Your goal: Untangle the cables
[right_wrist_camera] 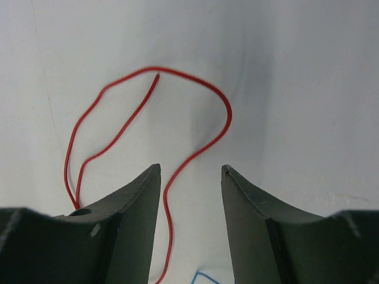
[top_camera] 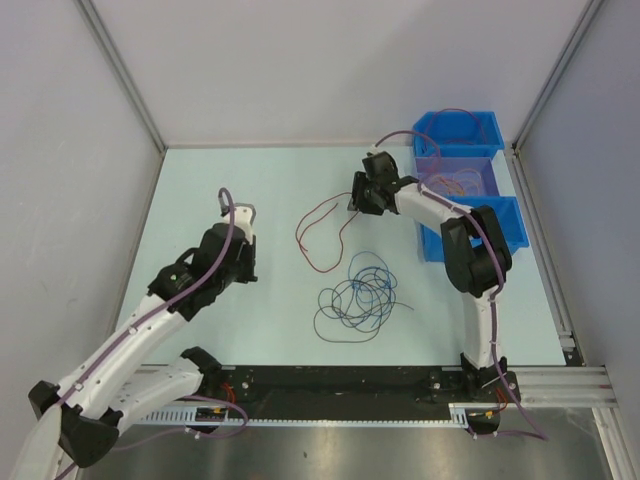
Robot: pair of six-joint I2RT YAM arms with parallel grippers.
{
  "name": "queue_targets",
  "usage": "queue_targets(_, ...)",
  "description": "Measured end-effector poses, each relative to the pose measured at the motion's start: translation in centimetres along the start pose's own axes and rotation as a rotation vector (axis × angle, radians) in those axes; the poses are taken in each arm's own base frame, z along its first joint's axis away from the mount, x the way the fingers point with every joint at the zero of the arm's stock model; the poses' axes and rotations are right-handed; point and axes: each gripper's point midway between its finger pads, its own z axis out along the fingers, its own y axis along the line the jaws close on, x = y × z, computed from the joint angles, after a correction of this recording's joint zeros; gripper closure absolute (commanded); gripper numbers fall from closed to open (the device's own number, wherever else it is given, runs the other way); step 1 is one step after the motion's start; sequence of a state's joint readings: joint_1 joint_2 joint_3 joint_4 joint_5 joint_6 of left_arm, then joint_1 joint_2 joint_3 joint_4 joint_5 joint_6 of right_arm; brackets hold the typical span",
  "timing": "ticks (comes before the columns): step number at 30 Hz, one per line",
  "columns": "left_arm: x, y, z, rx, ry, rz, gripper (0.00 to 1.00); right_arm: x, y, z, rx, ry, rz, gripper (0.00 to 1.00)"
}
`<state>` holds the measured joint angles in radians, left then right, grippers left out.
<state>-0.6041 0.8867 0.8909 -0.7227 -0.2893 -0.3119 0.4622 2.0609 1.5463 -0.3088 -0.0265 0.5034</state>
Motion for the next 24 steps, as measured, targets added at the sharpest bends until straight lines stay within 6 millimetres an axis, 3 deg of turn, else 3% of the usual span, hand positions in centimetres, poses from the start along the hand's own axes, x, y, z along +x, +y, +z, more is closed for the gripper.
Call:
queue_targets(5, -0.2, -0.4, -0.2, 0.031, -0.020, 0.004, 0.99, -1.5, -0.4, 1.6, 0.039, -0.025, -0.002, 0.52)
queue_targets(14, -0.2, -0.6, 0.2, 0.041, -0.014, 0.023, 0.96, -0.2, -3.2, 4.0, 0.131, 0.002, 0.019, 0.60)
queue_targets(20, -0.5, -0.7, 0.2, 0.044, -0.025, 0.023, 0.94, -0.5, -3.0, 4.4, 0.123, -0.014, 0.033, 0.61)
queue_targets(24, -0.5, -0.7, 0.2, 0.045, -0.028, 0.022, 0.94, -0.5, -3.0, 4.5, 0.119, -0.018, 0.035, 0.70)
